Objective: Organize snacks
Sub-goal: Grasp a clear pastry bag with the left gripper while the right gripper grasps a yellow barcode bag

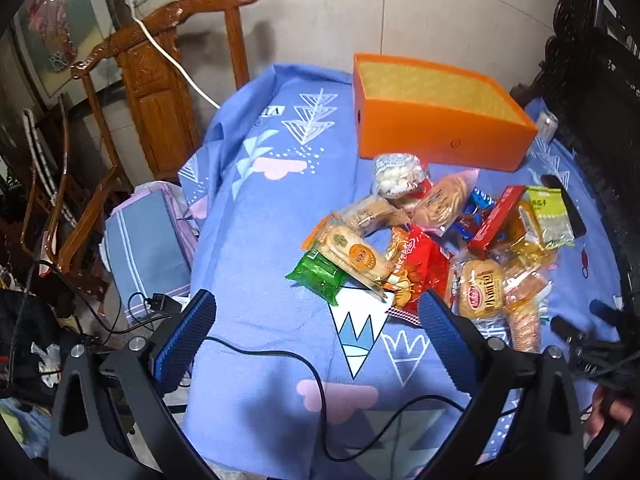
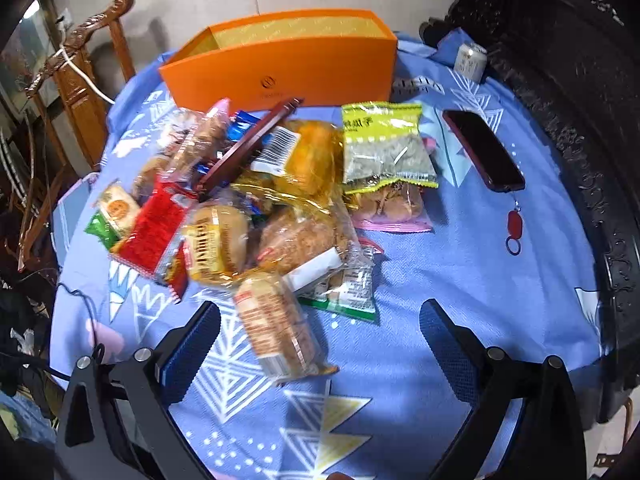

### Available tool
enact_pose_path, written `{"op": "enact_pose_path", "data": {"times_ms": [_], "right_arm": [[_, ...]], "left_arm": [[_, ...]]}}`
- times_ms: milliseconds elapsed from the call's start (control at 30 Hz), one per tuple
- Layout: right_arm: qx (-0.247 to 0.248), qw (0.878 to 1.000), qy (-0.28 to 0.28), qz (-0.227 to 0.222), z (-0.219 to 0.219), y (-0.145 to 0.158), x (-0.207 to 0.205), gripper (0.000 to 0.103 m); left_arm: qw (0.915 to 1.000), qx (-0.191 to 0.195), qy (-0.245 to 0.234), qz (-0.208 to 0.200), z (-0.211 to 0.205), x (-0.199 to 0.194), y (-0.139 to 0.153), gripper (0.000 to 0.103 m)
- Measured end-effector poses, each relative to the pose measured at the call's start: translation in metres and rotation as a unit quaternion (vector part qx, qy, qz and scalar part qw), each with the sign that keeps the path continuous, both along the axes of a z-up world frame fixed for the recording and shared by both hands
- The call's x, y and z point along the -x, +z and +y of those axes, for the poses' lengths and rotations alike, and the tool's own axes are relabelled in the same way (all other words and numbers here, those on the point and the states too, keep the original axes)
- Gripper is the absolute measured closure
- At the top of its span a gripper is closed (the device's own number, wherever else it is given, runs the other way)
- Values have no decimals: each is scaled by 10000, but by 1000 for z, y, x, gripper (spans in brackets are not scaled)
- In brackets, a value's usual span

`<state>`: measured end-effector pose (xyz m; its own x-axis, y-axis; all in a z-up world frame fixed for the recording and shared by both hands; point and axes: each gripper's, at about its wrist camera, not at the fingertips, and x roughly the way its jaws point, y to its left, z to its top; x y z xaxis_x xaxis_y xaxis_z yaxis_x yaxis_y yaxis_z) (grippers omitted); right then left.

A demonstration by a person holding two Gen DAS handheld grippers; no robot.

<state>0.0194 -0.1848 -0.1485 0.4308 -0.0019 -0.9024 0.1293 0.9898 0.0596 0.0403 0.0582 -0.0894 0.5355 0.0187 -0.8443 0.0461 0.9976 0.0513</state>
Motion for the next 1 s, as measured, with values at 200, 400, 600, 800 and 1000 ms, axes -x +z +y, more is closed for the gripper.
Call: {"op": "enact_pose_path", "data": {"times_ms": [200, 400, 600, 800, 1000], "right_arm": [[84, 9997, 122, -206, 3, 6, -43, 15], [-277, 9994, 205, -19, 1, -6, -90, 34], [-521, 9978, 326, 250, 1, -33, -115, 41], [-693, 9961, 485, 239, -3, -34, -119, 67], [-842, 9950, 485, 209, -12, -23, -112, 81]], "left_arm": [[9999, -20, -54, 106, -7, -21, -15, 4], [9995, -27, -302, 117, -18, -41, -20, 4], [9985, -30, -531, 112, -36, -71, -28, 4], [9970, 92, -724, 261, -58, -121, -45, 4], [9956, 101, -815, 454, -79, -179, -70, 4]]}}
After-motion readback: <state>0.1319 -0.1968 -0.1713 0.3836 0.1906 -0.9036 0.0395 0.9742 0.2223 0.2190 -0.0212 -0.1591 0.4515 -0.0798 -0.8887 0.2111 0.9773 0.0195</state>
